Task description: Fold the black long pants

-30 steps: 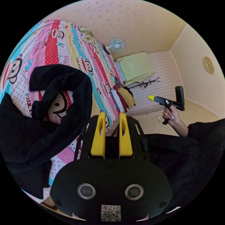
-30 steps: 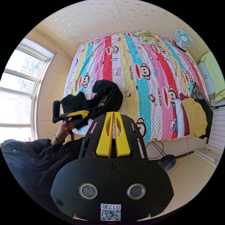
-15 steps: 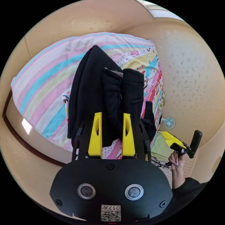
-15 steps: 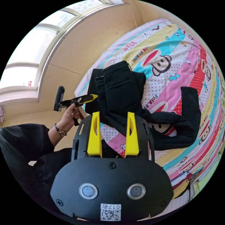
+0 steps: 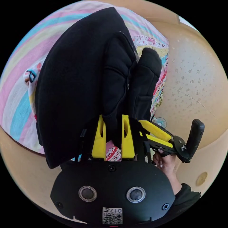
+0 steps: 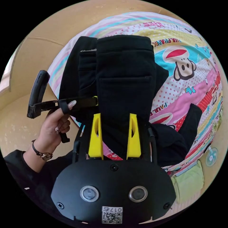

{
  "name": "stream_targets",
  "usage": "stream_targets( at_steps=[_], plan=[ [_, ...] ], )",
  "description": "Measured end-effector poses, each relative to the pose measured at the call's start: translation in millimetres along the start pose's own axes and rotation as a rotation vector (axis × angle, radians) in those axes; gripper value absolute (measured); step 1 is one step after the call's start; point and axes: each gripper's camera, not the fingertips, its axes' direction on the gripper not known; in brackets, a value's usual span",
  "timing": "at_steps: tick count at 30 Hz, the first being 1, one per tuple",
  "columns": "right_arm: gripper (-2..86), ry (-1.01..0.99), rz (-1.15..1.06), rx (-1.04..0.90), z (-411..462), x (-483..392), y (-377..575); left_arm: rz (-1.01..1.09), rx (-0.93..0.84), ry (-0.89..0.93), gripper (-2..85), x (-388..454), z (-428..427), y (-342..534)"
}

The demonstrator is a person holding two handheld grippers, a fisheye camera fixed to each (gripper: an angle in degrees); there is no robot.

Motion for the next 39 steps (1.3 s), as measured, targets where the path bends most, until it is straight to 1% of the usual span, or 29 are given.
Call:
stream_targets(
  at_steps=[2,4,5,6,7,8,9,10,12,13,15,16,18,19,21,22,24,25,26,27,28,30,31,33,36,39],
  plan=[
    [17.0,-0.008,0.0,0.015,2,-4,6,-0.029,0.01,0.069,6.2,-10,-5,8],
    [17.6,0.026,-0.024,0.022,7,-15,10,0.048,0.02,0.123,5.3,-4,-16,20],
    [17.8,0.049,-0.046,0.02,9,-24,13,0.143,0.024,0.147,5.1,9,-25,31],
    [17.9,0.072,-0.058,0.033,8,-31,19,0.234,0.029,0.125,5.0,24,-34,44],
    [17.3,0.068,-0.059,0.048,5,-33,23,0.275,0.033,0.104,5.0,31,-39,51],
    [16.1,0.012,-0.079,0.071,-2,-34,32,0.342,0.042,0.067,4.9,44,-47,65],
    [13.0,-0.053,-0.098,0.093,-11,-34,45,0.384,0.055,0.054,4.8,53,-56,77],
    [11.5,-0.077,-0.105,0.116,-17,-32,54,0.403,0.062,0.054,4.8,58,-61,82],
    [6.3,-0.145,-0.131,0.233,-49,-20,100,0.513,0.074,0.079,4.8,83,-77,108],
    [5.2,-0.163,-0.132,0.258,-57,-15,112,0.547,0.071,0.073,4.8,92,-81,116],
    [2.8,-0.095,-0.034,0.398,-94,11,174,0.718,0.056,0.06,4.8,134,-93,152],
    [2.6,-0.096,-0.027,0.429,-104,17,191,0.761,0.048,0.067,4.8,145,-95,163],
    [1.8,-0.13,0.03,0.583,-140,45,269,0.933,0.044,0.112,4.8,191,-110,213],
    [1.6,-0.128,0.044,0.624,-149,50,291,0.97,0.057,0.116,4.8,203,-115,227],
    [1.2,-0.075,0.07,0.807,-184,62,389,1.073,0.128,0.121,4.9,247,-139,284],
    [1.2,-0.061,0.084,0.853,-192,64,414,1.106,0.142,0.134,4.9,258,-145,298],
    [0.9,0.01,0.137,1.047,-220,65,519,1.254,0.197,0.218,4.8,300,-169,359],
    [0.8,0.032,0.142,1.099,-226,64,545,1.293,0.218,0.231,4.8,310,-175,376],
    [0.8,0.088,0.174,1.186,-237,60,594,1.363,0.271,0.232,4.7,331,-185,409],
    [0.7,0.151,0.213,1.251,-246,57,638,1.408,0.326,0.22,4.7,352,-194,439],
    [0.7,0.172,0.225,1.293,-249,55,660,1.43,0.351,0.215,4.7,362,-197,454],
    [0.6,0.179,0.235,1.479,-258,50,745,1.552,0.455,0.19,4.7,403,-208,515],
    [0.6,0.176,0.234,1.523,-260,48,765,1.581,0.483,0.177,4.7,413,-210,531],
    [0.6,0.209,0.221,1.67,-261,35,836,1.659,0.587,0.129,4.7,448,-216,590],
    [0.7,0.286,0.206,1.803,-257,14,909,1.748,0.704,0.063,4.7,479,-216,655],
    [0.8,0.353,0.259,1.829,-248,9,953,1.793,0.766,0.051,4.7,503,-205,692]
  ],
)
